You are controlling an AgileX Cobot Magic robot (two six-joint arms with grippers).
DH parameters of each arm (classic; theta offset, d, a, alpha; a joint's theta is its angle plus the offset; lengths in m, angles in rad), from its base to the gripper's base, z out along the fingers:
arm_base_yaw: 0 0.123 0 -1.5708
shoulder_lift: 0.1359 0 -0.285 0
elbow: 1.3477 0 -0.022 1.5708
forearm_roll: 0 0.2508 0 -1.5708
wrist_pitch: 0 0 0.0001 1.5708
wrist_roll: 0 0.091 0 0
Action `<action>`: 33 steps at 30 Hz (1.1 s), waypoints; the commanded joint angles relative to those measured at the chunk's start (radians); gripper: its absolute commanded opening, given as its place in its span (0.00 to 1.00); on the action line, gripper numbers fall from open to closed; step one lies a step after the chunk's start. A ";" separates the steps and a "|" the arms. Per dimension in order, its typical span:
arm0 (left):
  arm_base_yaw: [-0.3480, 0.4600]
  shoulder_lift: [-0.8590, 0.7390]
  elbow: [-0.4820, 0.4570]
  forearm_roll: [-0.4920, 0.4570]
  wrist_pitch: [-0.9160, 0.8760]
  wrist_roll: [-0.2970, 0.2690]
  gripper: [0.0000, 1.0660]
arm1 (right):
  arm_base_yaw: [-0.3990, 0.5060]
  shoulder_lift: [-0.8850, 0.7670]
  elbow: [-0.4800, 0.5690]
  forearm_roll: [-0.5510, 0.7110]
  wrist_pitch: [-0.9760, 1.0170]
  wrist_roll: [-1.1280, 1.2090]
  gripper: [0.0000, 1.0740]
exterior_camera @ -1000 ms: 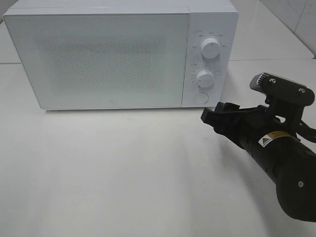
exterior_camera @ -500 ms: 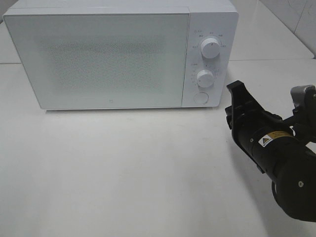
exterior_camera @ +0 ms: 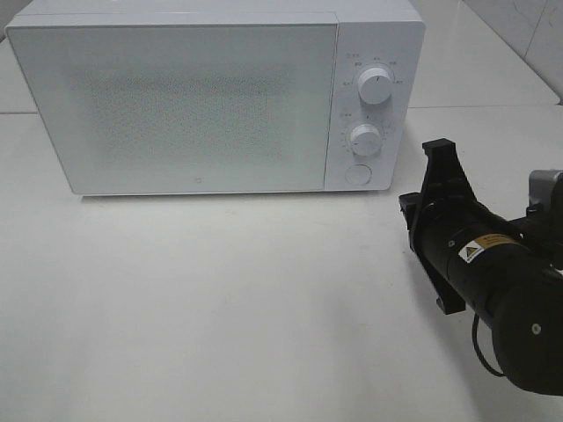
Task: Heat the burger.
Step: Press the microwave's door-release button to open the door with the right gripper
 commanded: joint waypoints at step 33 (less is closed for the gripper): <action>0.001 -0.003 0.003 -0.004 -0.014 -0.006 0.92 | -0.158 0.280 -0.326 -0.125 0.121 0.138 0.00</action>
